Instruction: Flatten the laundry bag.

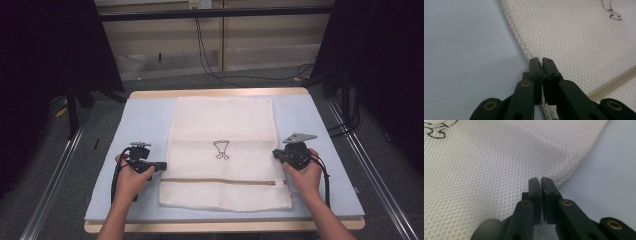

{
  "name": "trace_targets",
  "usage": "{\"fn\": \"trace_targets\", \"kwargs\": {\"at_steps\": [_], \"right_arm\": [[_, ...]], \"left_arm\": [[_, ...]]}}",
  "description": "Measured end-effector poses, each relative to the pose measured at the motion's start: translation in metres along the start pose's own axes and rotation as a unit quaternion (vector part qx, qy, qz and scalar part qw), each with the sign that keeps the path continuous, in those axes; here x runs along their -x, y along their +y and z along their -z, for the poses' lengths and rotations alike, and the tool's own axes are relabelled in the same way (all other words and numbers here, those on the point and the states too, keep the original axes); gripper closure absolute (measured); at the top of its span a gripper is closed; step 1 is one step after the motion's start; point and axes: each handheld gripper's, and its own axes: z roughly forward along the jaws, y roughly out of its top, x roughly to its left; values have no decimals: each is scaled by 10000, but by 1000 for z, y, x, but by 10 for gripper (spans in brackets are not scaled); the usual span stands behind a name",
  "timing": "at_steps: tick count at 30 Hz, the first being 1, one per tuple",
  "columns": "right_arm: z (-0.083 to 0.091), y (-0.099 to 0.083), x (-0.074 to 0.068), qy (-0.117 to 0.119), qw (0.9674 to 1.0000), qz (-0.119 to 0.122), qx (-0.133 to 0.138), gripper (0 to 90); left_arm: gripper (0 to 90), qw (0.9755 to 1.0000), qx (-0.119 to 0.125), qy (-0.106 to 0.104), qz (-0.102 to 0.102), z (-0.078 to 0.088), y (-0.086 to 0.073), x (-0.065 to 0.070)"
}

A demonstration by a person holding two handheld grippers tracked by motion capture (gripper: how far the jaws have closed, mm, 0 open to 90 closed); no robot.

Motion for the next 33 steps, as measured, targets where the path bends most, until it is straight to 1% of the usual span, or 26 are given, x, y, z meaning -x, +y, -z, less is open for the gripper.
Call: {"fn": "trace_targets", "kwargs": {"at_steps": [1, 2, 3, 5, 6, 9, 11, 12, 13, 14, 15, 16, 17, 18, 20, 21, 23, 24, 28, 29, 30, 31, 32, 33], "right_arm": [[0, 0, 0, -6, 10000, -9, -9, 867], [0, 0, -1, -6, 10000, -17, -12, 867], [0, 0, -1, 13, 10000, -6, -13, 867], [0, 1, -2, 44, 10000, 0, -15, 867], [-1, 1, -2, 68, 10000, 45, 10, 867], [-1, 2, -4, 84, 10000, 40, 1, 867], [-2, 2, -4, 75, 9999, 88, 32, 867], [-2, 2, -4, 74, 9999, 73, 34, 867], [-2, 2, -5, 85, 9999, 60, 31, 867], [-2, 2, -6, 86, 10000, 28, 38, 867], [-3, 2, -5, 89, 9999, 57, 40, 867], [-4, 3, -5, 102, 9999, 117, 65, 867], [-4, 3, -6, 93, 9999, 100, 55, 867], [-4, 4, -6, 93, 9999, 109, 48, 867], [-5, 4, -6, 98, 9998, 156, 79, 867], [-5, 5, -6, 89, 9998, 146, 86, 867], [-6, 5, -7, 63, 9998, 172, 74, 867], [-6, 5, -8, 51, 9999, 121, 75, 867], [-7, 6, -8, 38, 9997, 193, 115, 867], [-7, 6, -8, 42, 9998, 171, 106, 867], [-7, 7, -8, 34, 9998, 166, 105, 867], [-7, 7, -8, 36, 9999, 134, 82, 867], [-7, 7, -8, 36, 9998, 141, 94, 867], [-8, 8, -8, 50, 9997, 201, 104, 867]], "left_arm": [[870, 10000, 35, -4, 74, 0, 0, 0], [870, 10000, -21, -8, 17, 1, 0, -1], [869, 10000, -21, 9, 11, 2, 0, -1], [870, 10000, -25, 28, 42, 3, -1, -2], [870, 10000, -9, 35, 64, 3, -1, -2], [872, 9999, -25, -32, 103, 7, -1, -5], [872, 9999, -51, -46, 97, 8, -2, -5], [872, 9999, -13, -52, 139, 8, -2, -5], [872, 9999, -24, -29, 143, 8, -3, -5], [871, 9999, -61, -9, 102, 8, -3, -5], [872, 9999, -92, 6, 55, 9, -3, -5], [872, 9999, -97, -10, 74, 9, -4, -5], [871, 9999, -108, -14, 79, 10, -4, -6], [872, 9999, -67, -6, 139, 9, -5, -5], [872, 9999, -107, -8, 123, 10, -5, -5], [871, 9999, -127, -9, 84, 11, -6, -6], [871, 9998, -108, -14, 154, 11, -7, -6], [871, 9998, -157, -30, 130, 11, -7, -6], [871, 9998, -187, -24, 91, 12, -7, -5], [871, 9998, -215, -17, 54, 13, -8, -5], [871, 9998, -178, 18, 79, 12, -8, -5], [871, 9998, -184, -7, 89, 13, -9, -5], [871, 9998, -164, -3, 128, 13, -9, -4], [871, 9998, -183, -2, 96, 13, -9, -4]]}}
